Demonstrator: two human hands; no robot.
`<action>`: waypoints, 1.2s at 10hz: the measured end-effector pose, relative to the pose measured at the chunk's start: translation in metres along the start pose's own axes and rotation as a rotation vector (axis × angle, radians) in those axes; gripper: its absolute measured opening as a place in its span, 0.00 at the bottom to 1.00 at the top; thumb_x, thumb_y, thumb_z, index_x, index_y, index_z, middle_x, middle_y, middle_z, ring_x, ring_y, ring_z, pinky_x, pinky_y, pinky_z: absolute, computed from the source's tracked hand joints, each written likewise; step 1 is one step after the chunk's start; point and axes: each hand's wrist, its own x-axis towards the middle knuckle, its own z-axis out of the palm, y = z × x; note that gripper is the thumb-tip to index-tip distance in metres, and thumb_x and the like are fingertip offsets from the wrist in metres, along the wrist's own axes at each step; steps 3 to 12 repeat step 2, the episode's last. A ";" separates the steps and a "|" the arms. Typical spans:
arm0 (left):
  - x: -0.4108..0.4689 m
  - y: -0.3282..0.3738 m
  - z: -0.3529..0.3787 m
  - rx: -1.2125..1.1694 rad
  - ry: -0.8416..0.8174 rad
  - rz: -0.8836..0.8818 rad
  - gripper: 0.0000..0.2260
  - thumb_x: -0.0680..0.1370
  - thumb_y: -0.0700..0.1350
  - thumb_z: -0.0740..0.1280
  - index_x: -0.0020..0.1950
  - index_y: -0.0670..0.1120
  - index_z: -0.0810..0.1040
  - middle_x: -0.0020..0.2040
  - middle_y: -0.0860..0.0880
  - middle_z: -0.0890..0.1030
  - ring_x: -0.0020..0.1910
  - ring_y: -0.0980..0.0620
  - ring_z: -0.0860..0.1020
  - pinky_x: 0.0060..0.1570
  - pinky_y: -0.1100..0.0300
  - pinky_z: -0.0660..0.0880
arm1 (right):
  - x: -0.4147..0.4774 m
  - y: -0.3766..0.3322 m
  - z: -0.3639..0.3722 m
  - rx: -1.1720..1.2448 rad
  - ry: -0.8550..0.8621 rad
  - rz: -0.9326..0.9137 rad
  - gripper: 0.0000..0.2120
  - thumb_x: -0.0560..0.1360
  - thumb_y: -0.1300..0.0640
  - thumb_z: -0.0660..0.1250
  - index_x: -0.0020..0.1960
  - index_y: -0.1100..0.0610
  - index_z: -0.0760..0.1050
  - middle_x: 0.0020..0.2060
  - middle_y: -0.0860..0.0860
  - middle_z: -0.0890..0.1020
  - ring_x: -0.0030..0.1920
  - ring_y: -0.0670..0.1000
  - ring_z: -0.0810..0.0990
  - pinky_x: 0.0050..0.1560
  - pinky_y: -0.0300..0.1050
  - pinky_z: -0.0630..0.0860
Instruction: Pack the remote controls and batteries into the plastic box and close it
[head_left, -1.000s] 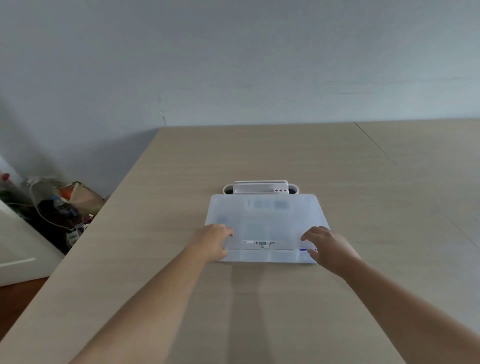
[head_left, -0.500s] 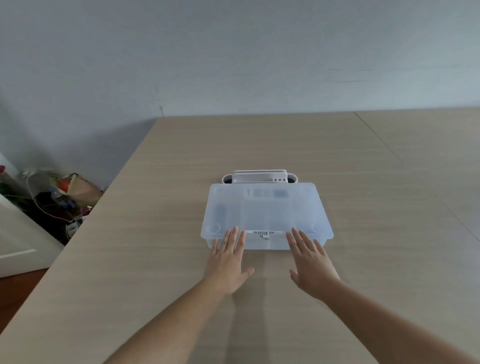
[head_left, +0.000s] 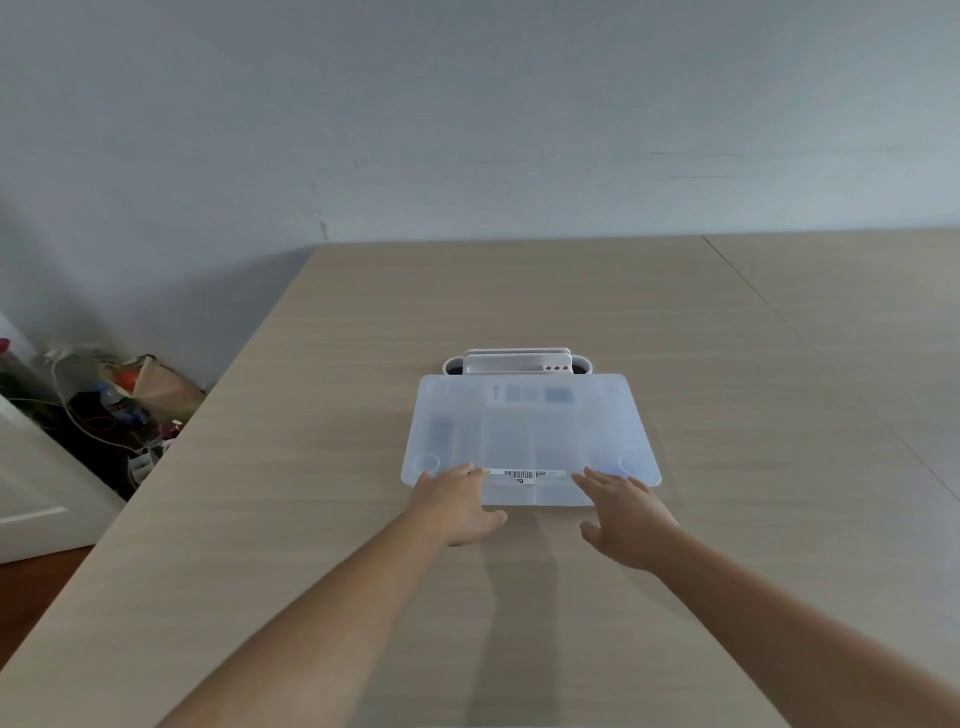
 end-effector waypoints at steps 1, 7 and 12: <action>-0.031 0.000 0.000 -0.263 0.061 -0.009 0.24 0.77 0.56 0.63 0.70 0.49 0.68 0.68 0.51 0.72 0.68 0.51 0.71 0.64 0.56 0.67 | -0.031 -0.012 -0.040 0.429 0.332 0.000 0.20 0.75 0.56 0.63 0.67 0.48 0.70 0.67 0.44 0.74 0.68 0.47 0.70 0.65 0.33 0.63; -0.092 -0.003 0.021 -0.665 -0.190 -0.003 0.06 0.76 0.53 0.67 0.46 0.51 0.76 0.43 0.55 0.79 0.42 0.58 0.76 0.45 0.63 0.70 | -0.090 -0.031 -0.096 0.756 0.823 -0.179 0.10 0.72 0.54 0.65 0.50 0.40 0.75 0.47 0.38 0.81 0.51 0.45 0.78 0.53 0.31 0.70; -0.092 -0.003 0.021 -0.665 -0.190 -0.003 0.06 0.76 0.53 0.67 0.46 0.51 0.76 0.43 0.55 0.79 0.42 0.58 0.76 0.45 0.63 0.70 | -0.090 -0.031 -0.096 0.756 0.823 -0.179 0.10 0.72 0.54 0.65 0.50 0.40 0.75 0.47 0.38 0.81 0.51 0.45 0.78 0.53 0.31 0.70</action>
